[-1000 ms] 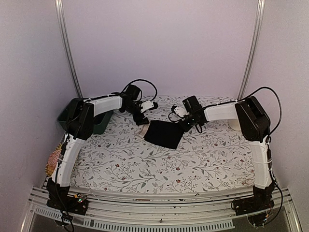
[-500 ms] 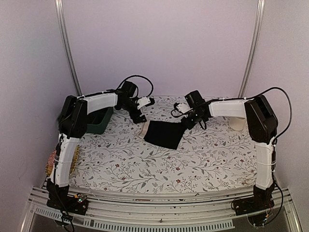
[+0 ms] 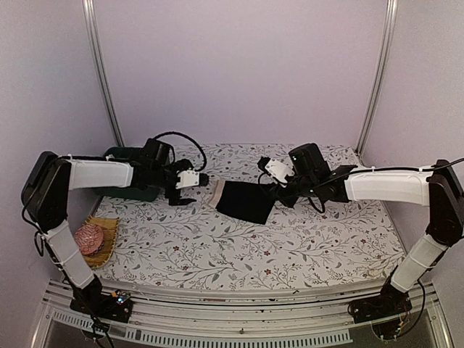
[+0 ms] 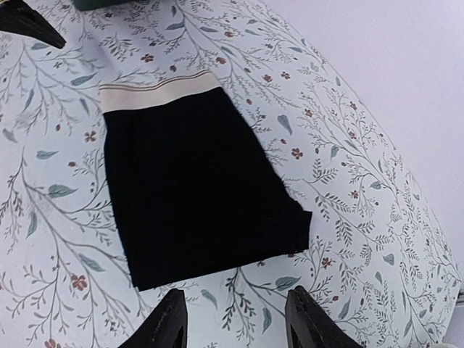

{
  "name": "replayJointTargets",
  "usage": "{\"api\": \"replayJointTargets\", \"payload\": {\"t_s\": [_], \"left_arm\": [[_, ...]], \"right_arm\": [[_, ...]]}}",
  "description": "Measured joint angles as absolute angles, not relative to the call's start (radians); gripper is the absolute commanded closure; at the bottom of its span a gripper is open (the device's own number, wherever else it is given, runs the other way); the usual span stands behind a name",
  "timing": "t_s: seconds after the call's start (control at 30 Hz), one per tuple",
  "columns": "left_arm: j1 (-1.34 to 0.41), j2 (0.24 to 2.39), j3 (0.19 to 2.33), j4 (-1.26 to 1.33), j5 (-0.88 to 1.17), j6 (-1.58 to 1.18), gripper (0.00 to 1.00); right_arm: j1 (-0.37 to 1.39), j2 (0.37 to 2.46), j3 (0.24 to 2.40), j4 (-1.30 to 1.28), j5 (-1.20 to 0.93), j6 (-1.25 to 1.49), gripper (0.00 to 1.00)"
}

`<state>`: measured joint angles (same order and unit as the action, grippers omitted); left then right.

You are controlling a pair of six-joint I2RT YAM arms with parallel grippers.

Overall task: Roll the underwear
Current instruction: Smooth out the underwear at the center of the board, then pick up the underwear from the center of the board.

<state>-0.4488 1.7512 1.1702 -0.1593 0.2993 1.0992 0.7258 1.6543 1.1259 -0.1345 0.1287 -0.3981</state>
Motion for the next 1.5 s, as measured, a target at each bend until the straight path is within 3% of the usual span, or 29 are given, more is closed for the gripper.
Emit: {"api": "replayJointTargets", "payload": {"t_s": [0.07,0.1,0.13,0.27,0.4,0.73,0.9,1.13,1.5], "left_arm": [[-0.461,1.751,1.069,-0.09,0.272,1.164,0.01],[-0.47,1.757,1.024,-0.057,0.255,1.193,0.01],[-0.482,1.762,0.985,-0.022,0.236,1.224,0.02],[-0.537,1.793,0.915,0.092,0.167,1.295,0.03],[-0.582,1.832,0.917,0.197,0.117,1.335,0.1],[-0.633,1.933,0.929,0.341,0.021,1.392,0.36],[-0.641,1.989,0.95,0.398,-0.008,1.41,0.58],[-0.653,1.999,0.953,0.366,-0.011,1.398,1.0],[-0.661,1.959,1.043,0.101,0.067,1.281,1.0]], "right_arm": [[0.744,1.619,1.071,-0.117,0.114,-0.378,0.36],[0.751,1.595,1.043,-0.101,0.101,-0.366,0.06],[0.756,1.567,1.016,-0.083,0.094,-0.348,0.0],[0.76,1.422,0.917,0.009,0.09,-0.281,0.01],[0.76,1.309,0.87,0.066,0.104,-0.204,0.01],[0.759,1.208,0.79,0.119,0.181,-0.136,0.01],[0.759,1.174,0.768,0.15,0.202,-0.131,0.01],[0.76,1.188,0.755,0.181,0.208,-0.16,0.01],[0.884,1.29,0.619,0.373,0.207,-0.428,0.01]]}}
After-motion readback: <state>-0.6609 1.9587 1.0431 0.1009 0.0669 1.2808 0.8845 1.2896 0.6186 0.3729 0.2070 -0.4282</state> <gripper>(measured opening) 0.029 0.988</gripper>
